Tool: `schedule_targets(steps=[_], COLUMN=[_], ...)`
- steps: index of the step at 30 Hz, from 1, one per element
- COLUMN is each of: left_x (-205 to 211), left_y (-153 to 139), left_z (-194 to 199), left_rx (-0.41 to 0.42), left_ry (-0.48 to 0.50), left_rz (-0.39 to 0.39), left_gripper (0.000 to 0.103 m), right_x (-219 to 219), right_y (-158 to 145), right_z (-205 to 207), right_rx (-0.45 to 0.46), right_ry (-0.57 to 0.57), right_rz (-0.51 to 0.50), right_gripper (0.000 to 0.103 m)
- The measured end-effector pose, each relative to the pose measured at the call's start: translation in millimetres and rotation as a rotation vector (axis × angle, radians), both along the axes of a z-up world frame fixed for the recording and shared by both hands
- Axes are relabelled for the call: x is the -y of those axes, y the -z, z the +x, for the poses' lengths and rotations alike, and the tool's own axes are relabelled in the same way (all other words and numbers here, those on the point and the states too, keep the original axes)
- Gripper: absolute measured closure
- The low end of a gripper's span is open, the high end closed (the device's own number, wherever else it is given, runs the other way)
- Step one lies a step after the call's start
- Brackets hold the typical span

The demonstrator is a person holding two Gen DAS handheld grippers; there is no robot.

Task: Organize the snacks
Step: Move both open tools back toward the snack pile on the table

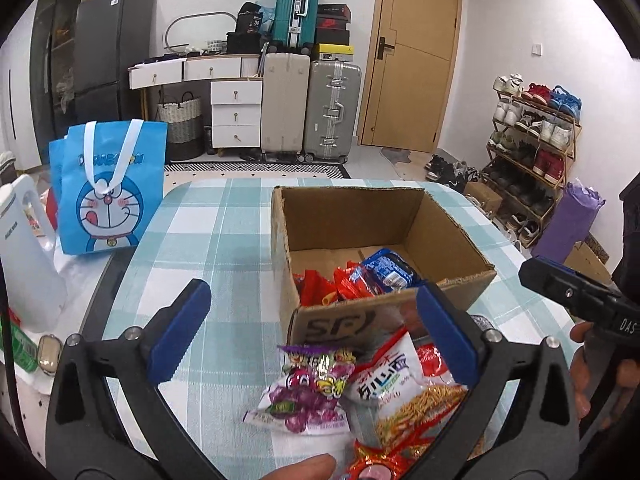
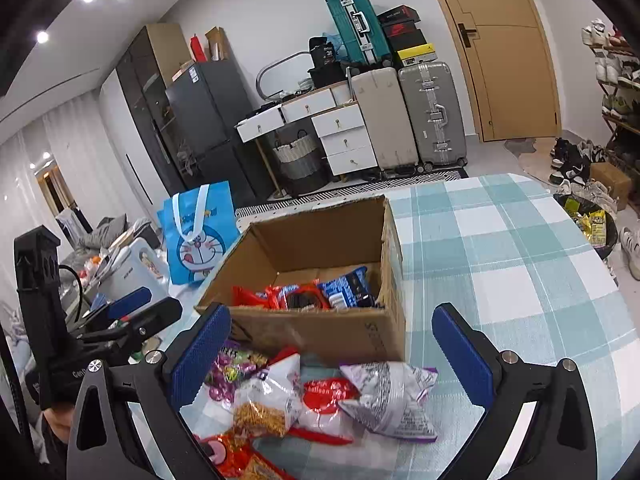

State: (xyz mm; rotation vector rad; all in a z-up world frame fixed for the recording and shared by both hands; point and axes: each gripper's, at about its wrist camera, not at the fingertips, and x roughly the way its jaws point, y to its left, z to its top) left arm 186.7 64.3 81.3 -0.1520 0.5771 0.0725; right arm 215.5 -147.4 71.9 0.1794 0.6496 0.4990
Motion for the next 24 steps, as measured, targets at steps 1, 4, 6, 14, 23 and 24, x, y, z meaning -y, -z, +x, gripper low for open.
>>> schedule_targets(steps=[1, 4, 6, 14, 23, 24], left_x=[-1.2, -2.0, -0.6, 6.3, 19.6, 21.9], left_y=[0.7, 4.8, 7.7, 17.3, 25.1, 25.4], left_z=[-5.1, -18.5, -27.5, -56.5, -80.1, -80.9], left_rx=[-0.003, -0.014, -0.02, -0.038, -0.052, -0.055], left_ry=[0.002, 0.0, 0.003, 0.002, 0.011, 0.014], left_rz=[-0.007, -0.012, 0.0, 0.011, 0.037, 0.046], left_gripper=[0.0, 0.0, 0.0, 0.0, 0.0, 0.0], right_x=[-1.0, -5.5, -9.0, -19.2, -17.3, -16.0], right_y=[1.3, 6.2, 10.5, 25.9, 35.1, 35.5], right_z=[-4.6, -15.0, -22.3, -50.9, -71.0, -71.8], right_rx=[0.0, -0.004, -0.005, -0.002, -0.014, -0.016], right_ry=[-0.012, -0.031, -0.047, -0.087, -0.093, -0.09], right_rz=[-0.007, -0.037, -0.061, -0.123, -0.134, -0.133], right_gripper=[0.001, 0.001, 0.001, 0.001, 0.001, 0.001])
